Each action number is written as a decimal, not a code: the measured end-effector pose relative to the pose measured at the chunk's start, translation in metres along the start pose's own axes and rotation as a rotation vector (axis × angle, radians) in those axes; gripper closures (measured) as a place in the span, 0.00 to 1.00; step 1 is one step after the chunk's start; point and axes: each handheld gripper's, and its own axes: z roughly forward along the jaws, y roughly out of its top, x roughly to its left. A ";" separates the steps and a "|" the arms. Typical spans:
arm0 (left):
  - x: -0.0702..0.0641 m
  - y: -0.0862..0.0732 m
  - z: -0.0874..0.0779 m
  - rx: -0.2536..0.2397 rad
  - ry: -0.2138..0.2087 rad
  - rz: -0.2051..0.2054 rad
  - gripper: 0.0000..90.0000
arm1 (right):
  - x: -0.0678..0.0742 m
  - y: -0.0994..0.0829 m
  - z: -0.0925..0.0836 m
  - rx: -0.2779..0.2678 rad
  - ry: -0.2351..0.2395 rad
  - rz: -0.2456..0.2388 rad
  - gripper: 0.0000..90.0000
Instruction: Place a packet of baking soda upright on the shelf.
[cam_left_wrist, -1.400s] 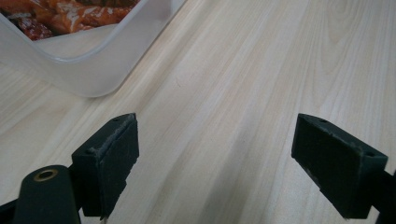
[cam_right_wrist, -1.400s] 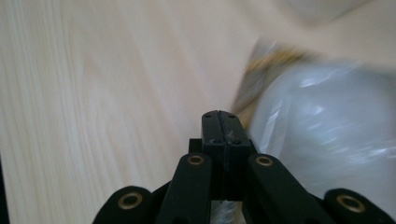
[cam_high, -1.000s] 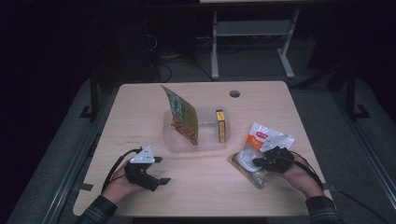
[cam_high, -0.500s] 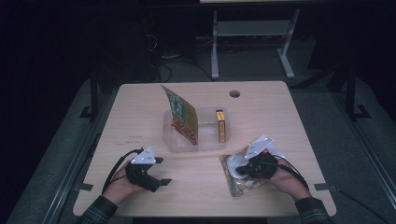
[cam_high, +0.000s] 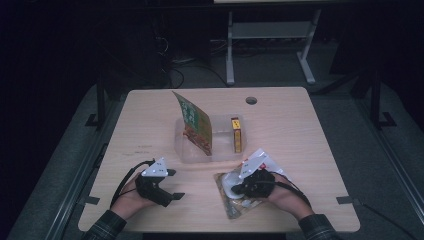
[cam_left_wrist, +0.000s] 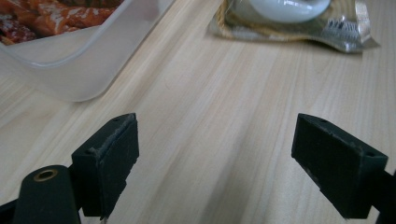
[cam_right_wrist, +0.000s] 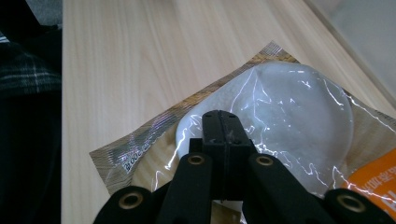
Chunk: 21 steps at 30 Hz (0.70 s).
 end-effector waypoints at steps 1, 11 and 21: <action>0.000 0.000 0.000 0.001 -0.002 0.004 0.16 | 0.000 0.000 0.000 0.000 0.000 0.000 1.00; -0.006 0.009 0.005 -0.024 -0.027 0.000 0.16 | 0.024 0.021 0.020 -0.016 0.017 -0.034 0.95; -0.010 0.044 0.031 -0.037 -0.094 0.034 0.17 | 0.012 -0.003 -0.022 -0.091 -0.078 0.129 0.69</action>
